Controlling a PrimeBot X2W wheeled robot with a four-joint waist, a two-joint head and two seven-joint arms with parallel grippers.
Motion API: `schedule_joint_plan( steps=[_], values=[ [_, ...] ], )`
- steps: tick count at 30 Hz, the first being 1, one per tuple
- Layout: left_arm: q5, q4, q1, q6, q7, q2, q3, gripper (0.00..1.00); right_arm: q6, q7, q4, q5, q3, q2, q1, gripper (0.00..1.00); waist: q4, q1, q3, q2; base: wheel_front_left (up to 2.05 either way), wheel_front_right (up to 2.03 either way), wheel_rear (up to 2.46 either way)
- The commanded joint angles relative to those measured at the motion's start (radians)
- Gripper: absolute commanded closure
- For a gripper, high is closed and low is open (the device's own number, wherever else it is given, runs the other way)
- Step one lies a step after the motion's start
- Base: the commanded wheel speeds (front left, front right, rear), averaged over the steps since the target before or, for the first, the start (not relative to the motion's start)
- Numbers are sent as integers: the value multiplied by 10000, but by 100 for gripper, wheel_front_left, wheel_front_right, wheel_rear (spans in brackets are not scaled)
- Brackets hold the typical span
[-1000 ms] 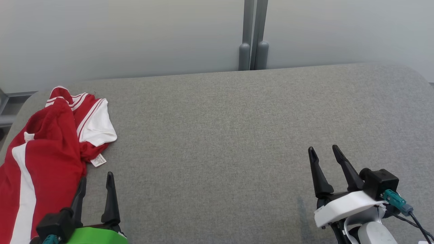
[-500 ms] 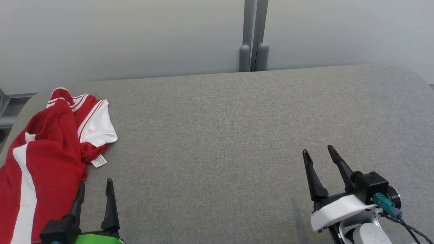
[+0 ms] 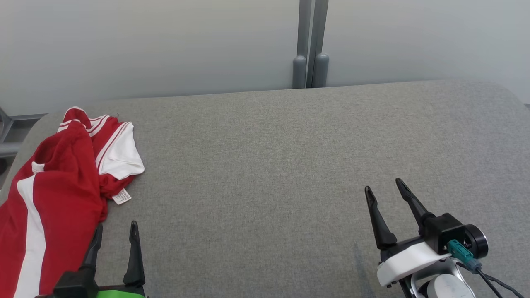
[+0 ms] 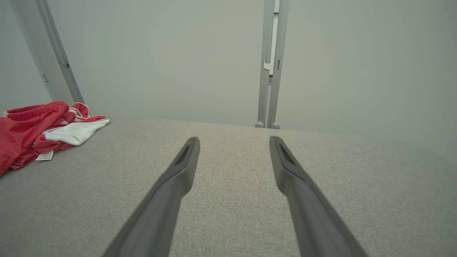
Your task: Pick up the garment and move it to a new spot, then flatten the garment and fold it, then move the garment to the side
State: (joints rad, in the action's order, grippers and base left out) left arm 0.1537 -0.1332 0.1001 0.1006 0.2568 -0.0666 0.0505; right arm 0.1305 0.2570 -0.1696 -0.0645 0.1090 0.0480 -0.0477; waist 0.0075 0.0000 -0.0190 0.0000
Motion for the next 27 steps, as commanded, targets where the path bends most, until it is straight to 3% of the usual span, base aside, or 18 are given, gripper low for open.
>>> schedule_joint_plan(
  steps=[1, 27],
  values=[
    [-266, 58, 175, 36, 118, 31, 42, 0, 2, 114, -27, 221, 36, 40, 52, 0, 5, 0, -11, 0, 0, 0, 0],
    [-255, -77, 265, 169, 77, 94, 38, 0, 2, 94, -240, 96, -12, 39, 123, 0, 24, 0, -172, 0, 0, 0, 0]
  ],
)
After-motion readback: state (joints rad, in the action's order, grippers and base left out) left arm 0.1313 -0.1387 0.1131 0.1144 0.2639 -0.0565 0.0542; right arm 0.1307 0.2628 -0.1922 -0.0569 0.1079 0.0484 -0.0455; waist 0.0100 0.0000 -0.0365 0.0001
